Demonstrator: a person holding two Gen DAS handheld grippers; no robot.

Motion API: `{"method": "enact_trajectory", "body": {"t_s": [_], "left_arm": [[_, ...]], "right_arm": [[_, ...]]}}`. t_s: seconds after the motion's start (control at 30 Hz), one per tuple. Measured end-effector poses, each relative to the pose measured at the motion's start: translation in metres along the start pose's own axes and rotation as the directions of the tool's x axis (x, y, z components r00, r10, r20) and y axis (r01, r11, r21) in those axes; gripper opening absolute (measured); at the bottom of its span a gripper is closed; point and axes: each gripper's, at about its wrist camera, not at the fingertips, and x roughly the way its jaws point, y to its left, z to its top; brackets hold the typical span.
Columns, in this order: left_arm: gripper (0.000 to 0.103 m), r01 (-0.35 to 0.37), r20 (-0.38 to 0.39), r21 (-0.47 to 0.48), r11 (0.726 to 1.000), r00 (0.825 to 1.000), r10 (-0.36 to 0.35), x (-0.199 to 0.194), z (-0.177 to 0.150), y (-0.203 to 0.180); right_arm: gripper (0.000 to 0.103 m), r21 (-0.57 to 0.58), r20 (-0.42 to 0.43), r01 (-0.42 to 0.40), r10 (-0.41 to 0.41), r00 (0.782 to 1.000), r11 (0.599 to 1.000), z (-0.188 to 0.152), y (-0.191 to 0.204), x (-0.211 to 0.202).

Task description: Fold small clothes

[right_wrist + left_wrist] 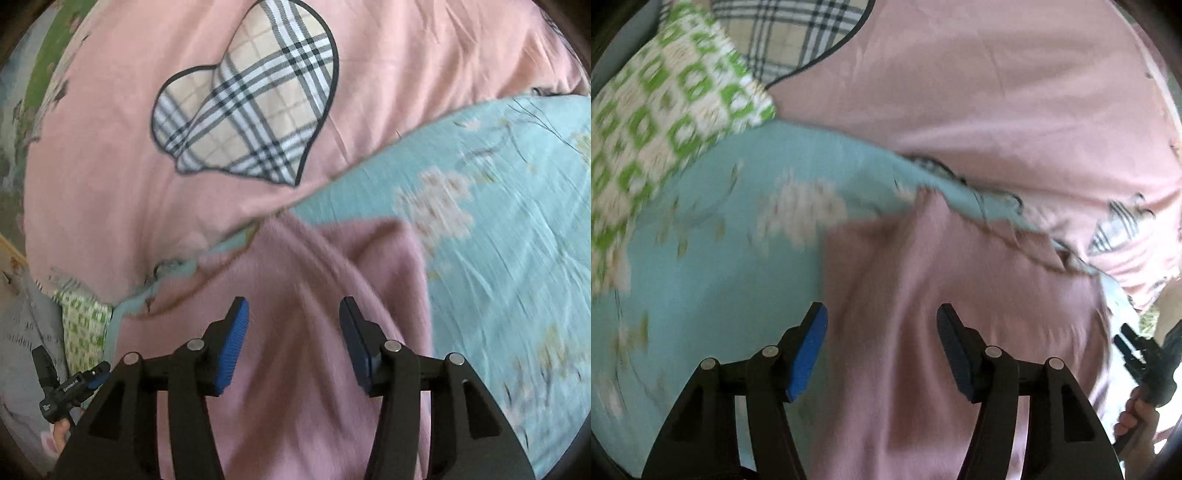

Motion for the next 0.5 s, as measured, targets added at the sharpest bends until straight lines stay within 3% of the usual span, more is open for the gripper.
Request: {"method": "enact_trajectory", "body": {"t_s": [0.3, 0.5], "left_arm": [[0.064, 0.037, -0.047, -0.049, 0.998, 0.998, -0.039, -0.046, -0.106, -0.018], [0.065, 0.043, -0.083, -0.082, 0.996, 0.995, -0.050, -0.058, -0.143, -0.017]], "right_arm": [[0.053, -0.055, -0.108, -0.015, 0.009, 0.994, 0.998, -0.079, 0.007, -0.030], [0.053, -0.011, -0.163, -0.026, 0.024, 0.986, 1.000, -0.119, -0.001, -0.050]]}}
